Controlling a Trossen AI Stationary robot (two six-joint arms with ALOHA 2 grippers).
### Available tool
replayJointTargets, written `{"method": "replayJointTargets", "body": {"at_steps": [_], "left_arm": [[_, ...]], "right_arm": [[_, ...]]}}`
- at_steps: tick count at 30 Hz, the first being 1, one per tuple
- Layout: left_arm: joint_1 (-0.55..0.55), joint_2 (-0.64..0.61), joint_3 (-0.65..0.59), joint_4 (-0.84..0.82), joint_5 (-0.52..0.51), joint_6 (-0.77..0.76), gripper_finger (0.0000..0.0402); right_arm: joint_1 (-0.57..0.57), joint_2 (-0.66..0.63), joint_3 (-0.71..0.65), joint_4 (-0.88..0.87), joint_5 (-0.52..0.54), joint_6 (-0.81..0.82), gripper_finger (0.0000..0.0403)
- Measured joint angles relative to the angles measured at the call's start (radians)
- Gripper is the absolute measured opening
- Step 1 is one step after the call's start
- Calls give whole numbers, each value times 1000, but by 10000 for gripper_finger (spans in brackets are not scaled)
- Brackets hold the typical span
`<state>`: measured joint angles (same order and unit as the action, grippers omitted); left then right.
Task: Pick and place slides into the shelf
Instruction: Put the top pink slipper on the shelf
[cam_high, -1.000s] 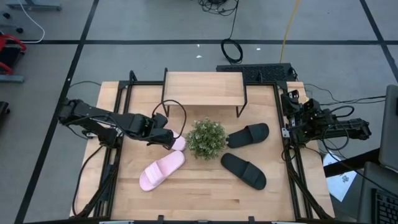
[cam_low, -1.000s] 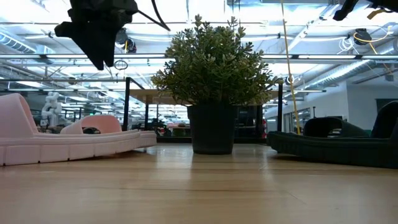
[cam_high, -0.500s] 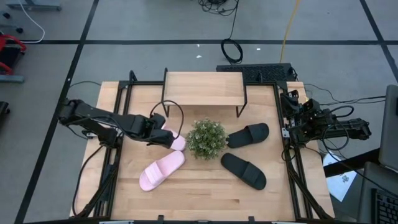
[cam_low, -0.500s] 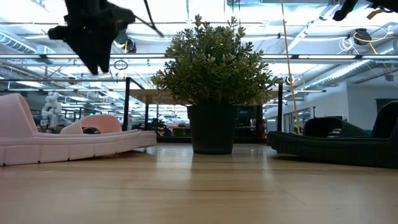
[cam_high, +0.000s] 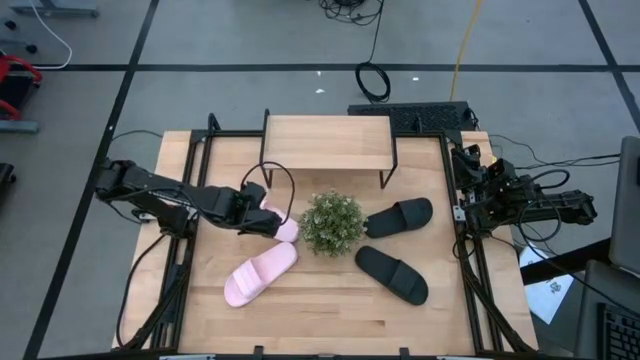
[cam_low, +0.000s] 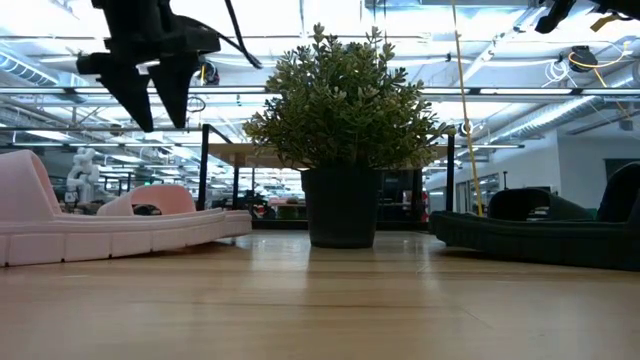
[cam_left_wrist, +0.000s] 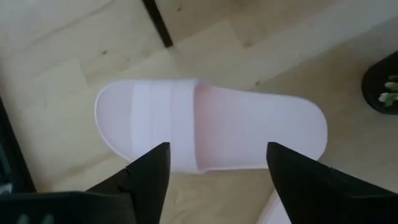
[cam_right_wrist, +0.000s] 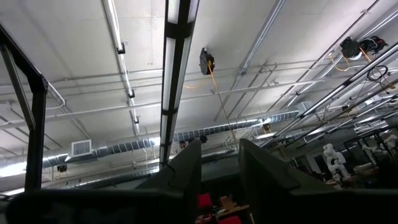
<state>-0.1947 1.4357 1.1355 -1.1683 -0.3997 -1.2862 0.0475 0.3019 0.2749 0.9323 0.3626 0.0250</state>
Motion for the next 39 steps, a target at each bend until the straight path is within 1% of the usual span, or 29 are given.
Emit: {"method": "replayJointTargets", "body": {"at_steps": [4, 16, 19, 23, 29, 35, 39], "left_arm": [[2, 38, 0, -3, 1, 6, 275], [5, 181, 0, -3, 41, 27, 276], [14, 218, 0, -3, 60, 32, 276], [30, 251, 0, -15, 60, 27, 276], [64, 282, 0, -51, 60, 21, 276], [92, 286, 0, -111, 59, -1, 275], [100, 304, -21, -104, 71, 21, 264]], "right_arm": [[0, 0, 0, 3, 1, 0, 100], [0, 0, 0, 14, 2, 19, 100], [0, 0, 0, 20, 2, 19, 100], [0, 0, 0, 21, 2, 19, 100], [0, 0, 0, 20, 2, 46, 100], [0, 0, 0, 20, 2, 45, 100], [0, 0, 0, 20, 2, 40, 100]]}}
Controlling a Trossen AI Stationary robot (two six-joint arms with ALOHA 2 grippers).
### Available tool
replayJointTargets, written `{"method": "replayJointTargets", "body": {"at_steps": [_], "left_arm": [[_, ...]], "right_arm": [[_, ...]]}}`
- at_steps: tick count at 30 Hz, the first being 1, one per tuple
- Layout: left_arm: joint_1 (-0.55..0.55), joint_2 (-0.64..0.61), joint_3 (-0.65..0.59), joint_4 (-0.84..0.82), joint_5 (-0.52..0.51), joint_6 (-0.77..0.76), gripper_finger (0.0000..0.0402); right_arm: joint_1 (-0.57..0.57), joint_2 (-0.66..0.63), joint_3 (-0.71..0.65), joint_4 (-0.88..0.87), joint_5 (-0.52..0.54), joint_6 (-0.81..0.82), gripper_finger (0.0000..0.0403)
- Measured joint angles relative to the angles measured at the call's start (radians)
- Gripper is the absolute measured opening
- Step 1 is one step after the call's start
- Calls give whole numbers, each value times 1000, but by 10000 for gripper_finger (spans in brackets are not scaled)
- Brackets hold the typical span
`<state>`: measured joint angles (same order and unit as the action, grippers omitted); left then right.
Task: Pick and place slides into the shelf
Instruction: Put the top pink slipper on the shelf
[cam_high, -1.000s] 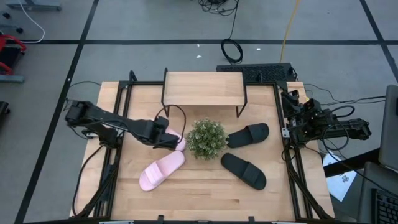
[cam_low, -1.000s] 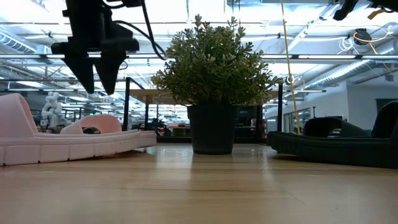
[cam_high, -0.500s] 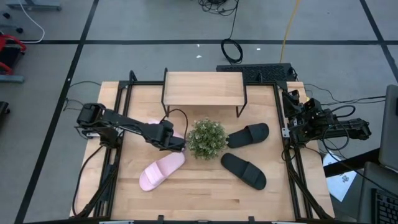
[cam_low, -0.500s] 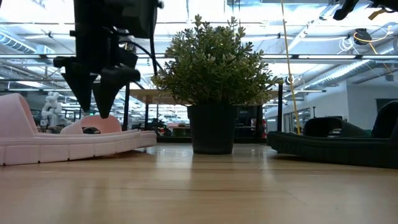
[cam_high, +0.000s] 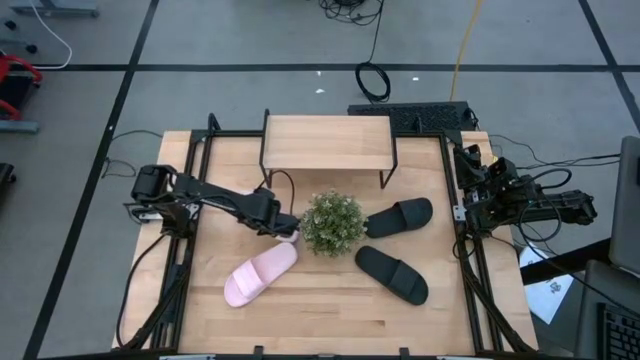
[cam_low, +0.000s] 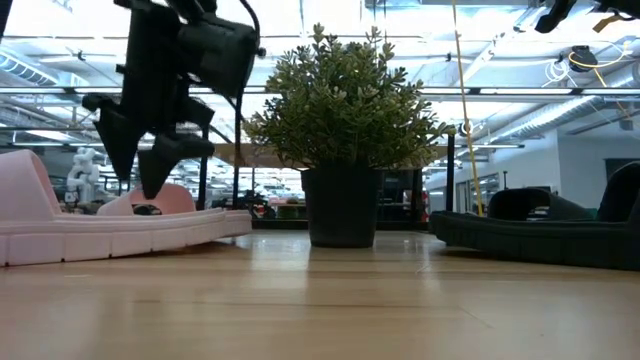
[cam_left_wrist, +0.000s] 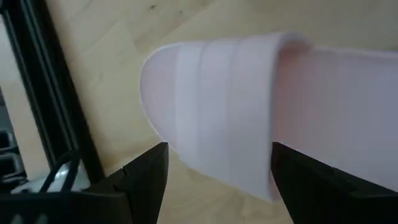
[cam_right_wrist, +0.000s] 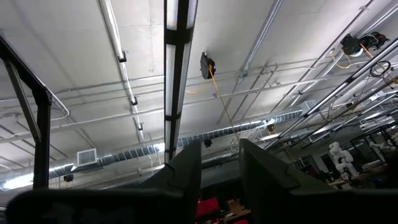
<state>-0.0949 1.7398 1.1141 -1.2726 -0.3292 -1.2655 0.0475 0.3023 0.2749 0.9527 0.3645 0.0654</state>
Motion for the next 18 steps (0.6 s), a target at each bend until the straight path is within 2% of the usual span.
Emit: {"method": "replayJointTargets", "body": {"at_steps": [6, 18], "left_arm": [[-1, 13, -27, 30, 37, -18, 233], [18, 11, -27, 40, -16, -22, 182]], "right_arm": [[0, 0, 0, 1, 0, -6, 100], [0, 0, 0, 0, 1, -6, 100]]}}
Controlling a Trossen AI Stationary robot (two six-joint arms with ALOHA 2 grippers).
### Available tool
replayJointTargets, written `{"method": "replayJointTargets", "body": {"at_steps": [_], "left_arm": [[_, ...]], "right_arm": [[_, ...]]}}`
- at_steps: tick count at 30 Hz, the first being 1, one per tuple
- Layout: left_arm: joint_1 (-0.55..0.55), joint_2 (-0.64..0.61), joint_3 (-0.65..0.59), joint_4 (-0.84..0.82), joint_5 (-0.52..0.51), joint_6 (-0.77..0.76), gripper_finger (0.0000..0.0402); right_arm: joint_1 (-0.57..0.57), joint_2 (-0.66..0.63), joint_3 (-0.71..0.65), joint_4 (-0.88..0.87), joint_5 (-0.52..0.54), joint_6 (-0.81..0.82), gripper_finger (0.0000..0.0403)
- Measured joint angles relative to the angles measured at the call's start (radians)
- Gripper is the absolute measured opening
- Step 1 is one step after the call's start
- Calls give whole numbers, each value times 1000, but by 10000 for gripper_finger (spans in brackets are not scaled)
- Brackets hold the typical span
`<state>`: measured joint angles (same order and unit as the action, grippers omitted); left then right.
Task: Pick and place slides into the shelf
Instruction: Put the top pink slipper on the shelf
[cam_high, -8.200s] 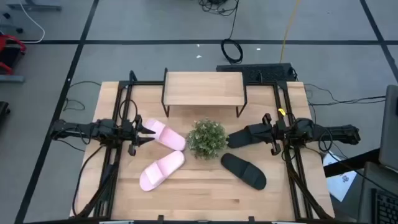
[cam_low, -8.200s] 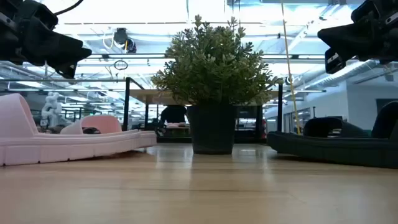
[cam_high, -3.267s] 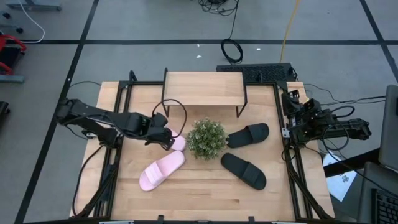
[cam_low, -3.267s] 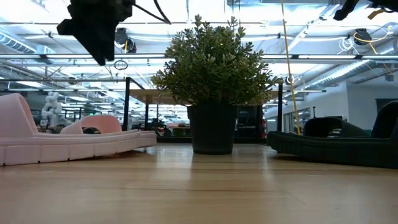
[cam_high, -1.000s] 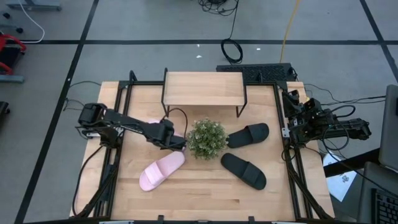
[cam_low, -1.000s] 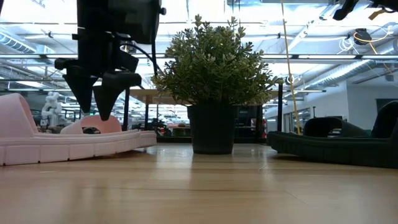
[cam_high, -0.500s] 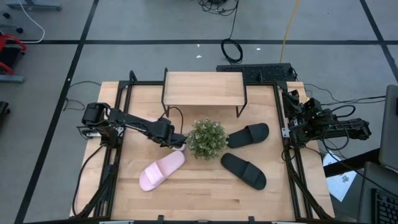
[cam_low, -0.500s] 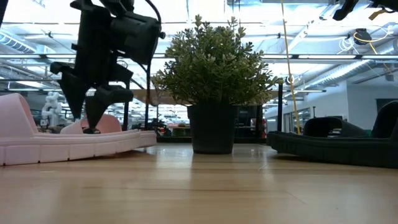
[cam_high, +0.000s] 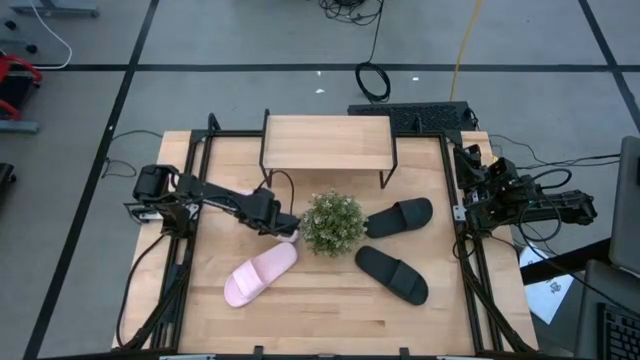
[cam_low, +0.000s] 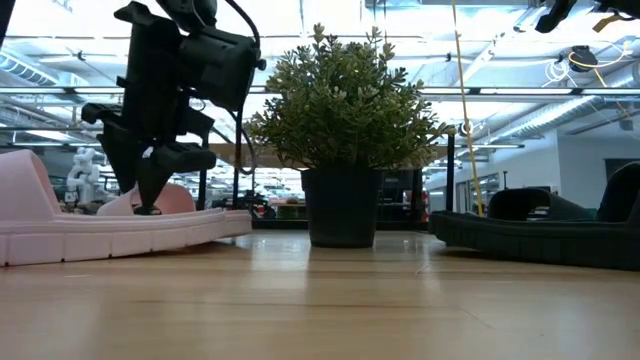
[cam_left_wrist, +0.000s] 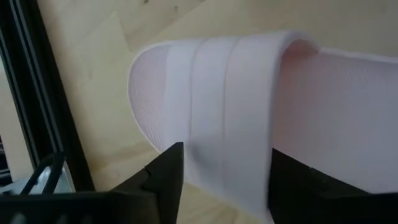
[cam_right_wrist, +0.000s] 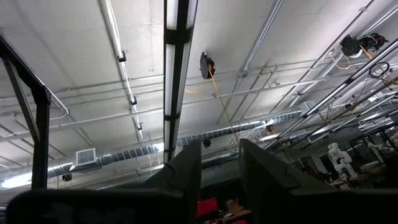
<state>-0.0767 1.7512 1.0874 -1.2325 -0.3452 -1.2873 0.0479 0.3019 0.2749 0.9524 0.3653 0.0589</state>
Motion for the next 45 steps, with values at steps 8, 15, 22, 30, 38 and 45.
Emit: {"method": "replayJointTargets", "body": {"at_steps": [8, 15, 22, 30, 38, 45], "left_arm": [[21, 0, 0, 6, -2, 3, 108], [22, 0, 0, 5, -2, 6, 9], [16, -54, 0, -81, 49, 8, 4], [-43, -232, 99, -342, 50, -55, 3], [-135, -390, 333, -341, -201, 23, 1], [-131, -369, 643, -341, -418, 371, 1]], "right_arm": [[0, 0, 0, 0, 0, 0, 100], [0, 0, 0, 0, 0, 0, 100], [0, 0, 0, 0, 0, 0, 100], [0, 0, 0, -5, 0, 0, 100], [0, 1, 0, -25, 5, 0, 100], [0, 3, 0, -42, 31, 8, 100]]}}
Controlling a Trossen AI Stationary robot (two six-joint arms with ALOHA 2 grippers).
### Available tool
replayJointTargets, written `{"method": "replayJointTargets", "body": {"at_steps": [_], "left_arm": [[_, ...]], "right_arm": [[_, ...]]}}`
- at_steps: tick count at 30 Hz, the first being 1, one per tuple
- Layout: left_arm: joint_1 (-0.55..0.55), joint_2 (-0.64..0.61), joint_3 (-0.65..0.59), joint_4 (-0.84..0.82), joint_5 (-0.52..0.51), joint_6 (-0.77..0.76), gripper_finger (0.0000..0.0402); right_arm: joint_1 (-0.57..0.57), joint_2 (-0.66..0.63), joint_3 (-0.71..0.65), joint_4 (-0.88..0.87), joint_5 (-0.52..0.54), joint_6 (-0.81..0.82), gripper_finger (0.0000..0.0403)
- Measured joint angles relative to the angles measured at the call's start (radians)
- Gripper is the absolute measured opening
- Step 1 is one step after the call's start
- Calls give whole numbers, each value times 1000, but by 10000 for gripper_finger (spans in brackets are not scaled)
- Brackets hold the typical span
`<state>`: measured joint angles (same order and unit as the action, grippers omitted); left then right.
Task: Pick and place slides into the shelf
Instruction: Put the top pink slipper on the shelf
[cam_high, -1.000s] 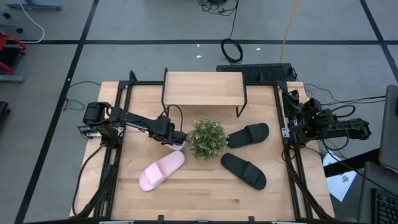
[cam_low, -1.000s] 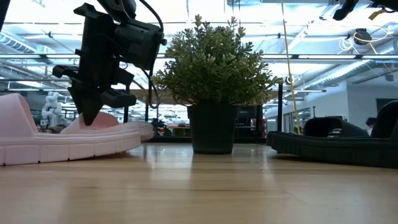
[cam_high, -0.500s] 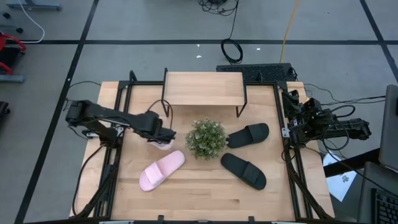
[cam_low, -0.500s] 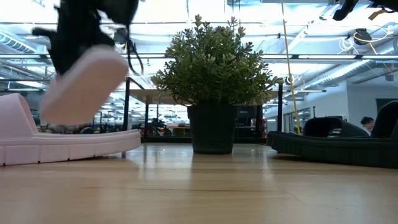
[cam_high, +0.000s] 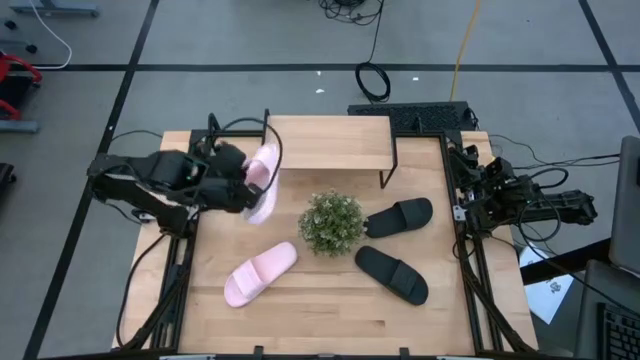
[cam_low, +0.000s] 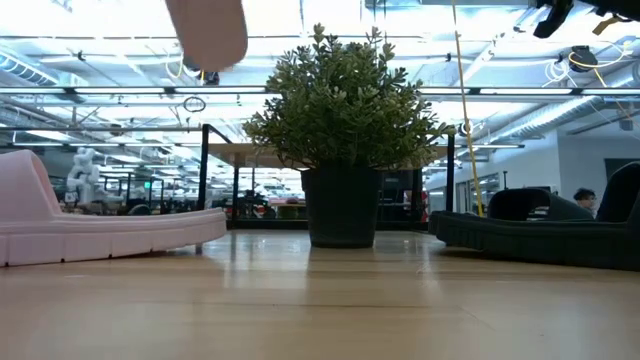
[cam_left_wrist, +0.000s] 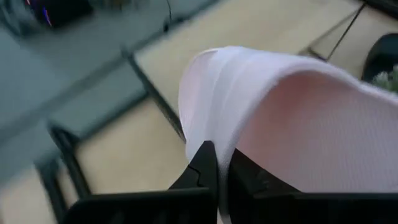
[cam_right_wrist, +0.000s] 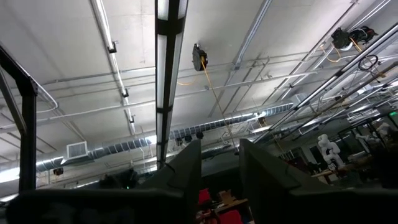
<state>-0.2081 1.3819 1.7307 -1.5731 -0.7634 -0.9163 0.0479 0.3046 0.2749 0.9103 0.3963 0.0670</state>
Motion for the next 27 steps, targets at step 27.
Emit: {"method": "replayJointTargets", "body": {"at_steps": [27], "left_arm": [[604, 346, 103, 552, 30, 1201, 0]], "right_arm": [[0, 0, 0, -2, 0, -49, 100]]}}
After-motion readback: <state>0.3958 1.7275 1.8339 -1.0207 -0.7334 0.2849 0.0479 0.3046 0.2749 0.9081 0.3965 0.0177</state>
